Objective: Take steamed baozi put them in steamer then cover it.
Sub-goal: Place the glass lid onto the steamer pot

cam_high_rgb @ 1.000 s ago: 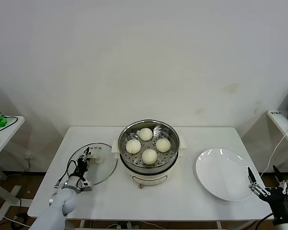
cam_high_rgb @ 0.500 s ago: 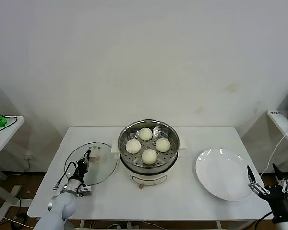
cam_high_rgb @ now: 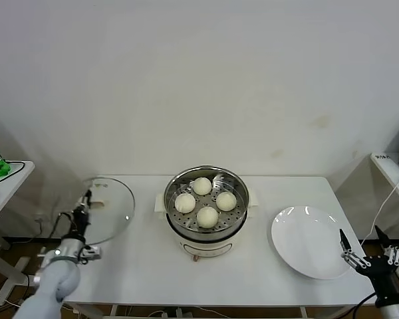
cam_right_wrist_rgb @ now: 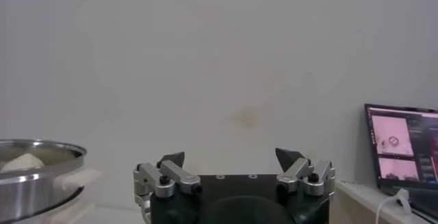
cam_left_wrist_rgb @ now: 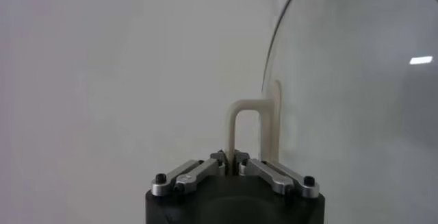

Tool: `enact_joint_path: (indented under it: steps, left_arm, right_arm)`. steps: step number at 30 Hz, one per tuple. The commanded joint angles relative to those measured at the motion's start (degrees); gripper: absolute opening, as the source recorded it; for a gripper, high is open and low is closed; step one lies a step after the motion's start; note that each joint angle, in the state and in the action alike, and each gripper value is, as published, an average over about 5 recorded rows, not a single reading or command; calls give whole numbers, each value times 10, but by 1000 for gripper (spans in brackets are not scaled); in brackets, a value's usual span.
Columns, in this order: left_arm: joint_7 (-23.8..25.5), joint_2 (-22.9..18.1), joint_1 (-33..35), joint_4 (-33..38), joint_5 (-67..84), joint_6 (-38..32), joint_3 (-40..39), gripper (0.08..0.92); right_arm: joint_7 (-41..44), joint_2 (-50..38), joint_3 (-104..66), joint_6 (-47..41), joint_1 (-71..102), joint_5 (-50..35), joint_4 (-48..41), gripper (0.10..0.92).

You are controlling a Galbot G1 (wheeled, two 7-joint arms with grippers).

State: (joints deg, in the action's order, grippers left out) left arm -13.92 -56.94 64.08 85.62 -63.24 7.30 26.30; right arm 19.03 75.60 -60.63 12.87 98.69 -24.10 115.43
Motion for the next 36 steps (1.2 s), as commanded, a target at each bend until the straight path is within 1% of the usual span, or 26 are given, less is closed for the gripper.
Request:
enact_joint_path:
  steps: [1,3,6,10,14,25,29,36]
  left_arm:
    - [101,91,0,150,137,119,37,134]
    - [113,108,-6,182,182,159,20,134]
    - [122,121,-10,229,234,210,-12,134]
    - [137,112,-24,274,253,261,-63,134]
    - [159,85,-59,292,231,294,-115,134]
    - [231,-5,-141,288,75,301,-223,134]
    - [259,-37,-155,277,16,300,-254,134]
    - [291,-88,-168,249,-93,298,-301,134]
  right_arm:
    - [-3,3,0,-8,1,26,5,823]
    - [-3,6,1,-10,1,32,8,823]
    - [-7,10,5,-14,-1,44,11,823]
    - [-12,15,19,-19,-7,65,13,823]
    - [-17,21,31,-22,-13,89,11,823]
    - [-22,34,53,-31,-34,113,9,823]
    - [-24,42,62,-34,-42,123,8,823]
    - [-24,45,66,-33,-45,131,5,823]
